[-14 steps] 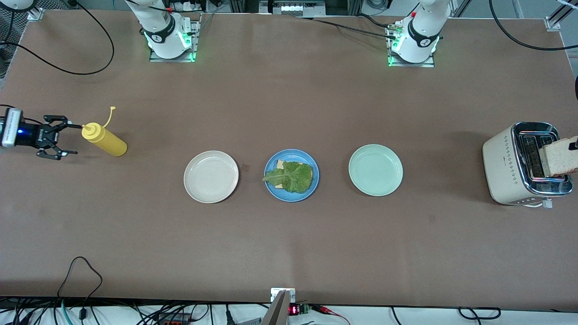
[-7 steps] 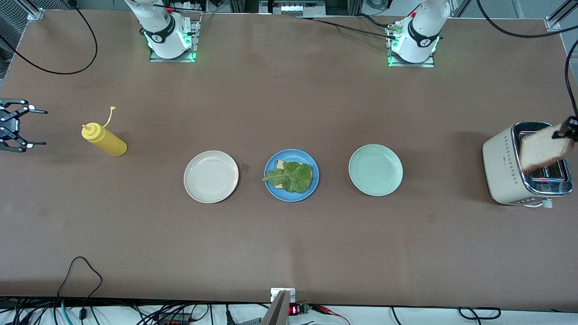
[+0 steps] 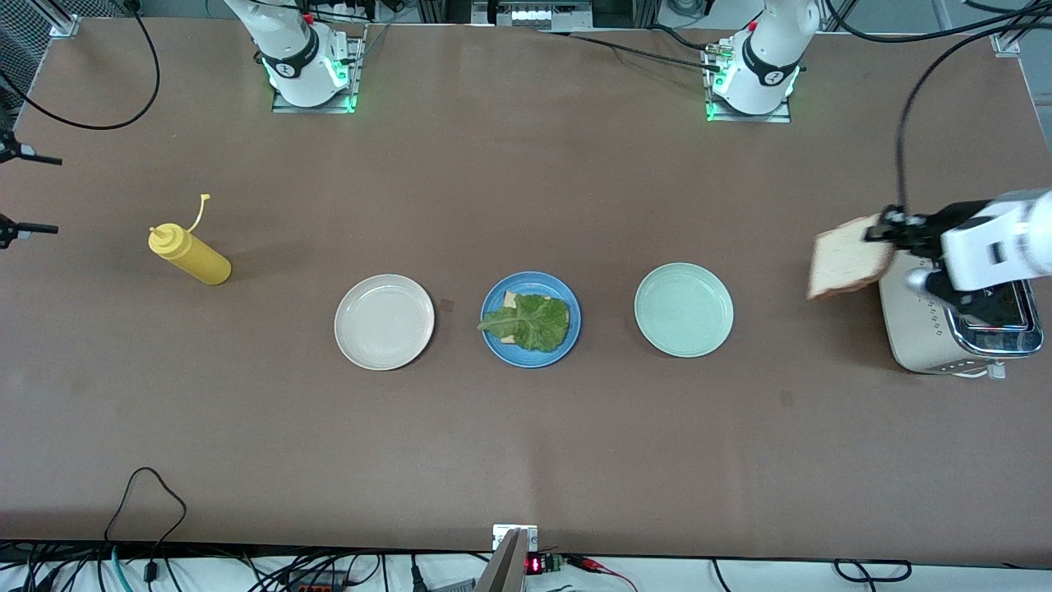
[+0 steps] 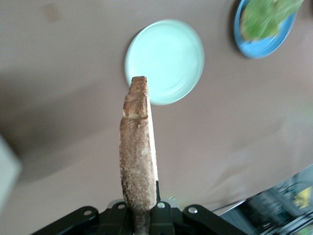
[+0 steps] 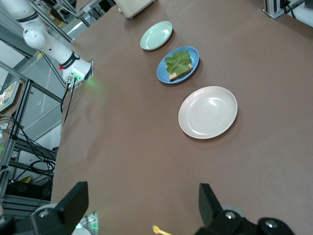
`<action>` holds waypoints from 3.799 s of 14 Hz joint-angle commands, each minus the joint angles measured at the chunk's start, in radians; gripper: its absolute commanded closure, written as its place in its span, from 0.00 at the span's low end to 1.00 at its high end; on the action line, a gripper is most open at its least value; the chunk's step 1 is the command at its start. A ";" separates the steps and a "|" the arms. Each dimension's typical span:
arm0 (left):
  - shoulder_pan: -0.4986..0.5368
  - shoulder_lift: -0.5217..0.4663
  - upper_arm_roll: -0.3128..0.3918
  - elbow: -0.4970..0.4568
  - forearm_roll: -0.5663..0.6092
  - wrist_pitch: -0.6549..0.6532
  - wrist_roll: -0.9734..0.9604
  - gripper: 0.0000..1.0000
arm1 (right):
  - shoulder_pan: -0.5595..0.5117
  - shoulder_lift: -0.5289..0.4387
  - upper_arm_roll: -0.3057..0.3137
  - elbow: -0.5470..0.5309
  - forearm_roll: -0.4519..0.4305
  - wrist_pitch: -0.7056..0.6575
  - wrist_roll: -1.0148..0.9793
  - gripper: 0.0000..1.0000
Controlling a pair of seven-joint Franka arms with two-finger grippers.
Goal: Make sandwich in blue plate with both arms
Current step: 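Lift the bread with the left gripper while the right gripper releases the bottle, then carry the bread slice over the blue plate with the left gripper, then lower the bread onto the lettuce and open the left gripper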
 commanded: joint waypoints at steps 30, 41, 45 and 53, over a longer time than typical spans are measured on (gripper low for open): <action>-0.523 0.328 -0.064 -0.146 -0.459 0.943 -0.373 0.99 | 0.492 -0.152 -0.045 -0.092 -0.674 0.235 1.398 0.00; -0.524 0.368 -0.062 -0.152 -0.447 0.941 -0.364 0.95 | 0.485 -0.230 -0.042 -0.208 -0.635 0.344 1.461 0.00; -0.514 0.369 -0.059 -0.178 -0.447 0.941 -0.364 0.91 | 0.467 -0.229 -0.044 -0.208 -0.584 0.341 1.454 0.00; -0.511 0.406 -0.044 -0.178 -0.447 0.944 -0.358 0.79 | 0.472 -0.229 -0.041 -0.208 -0.593 0.338 1.454 0.00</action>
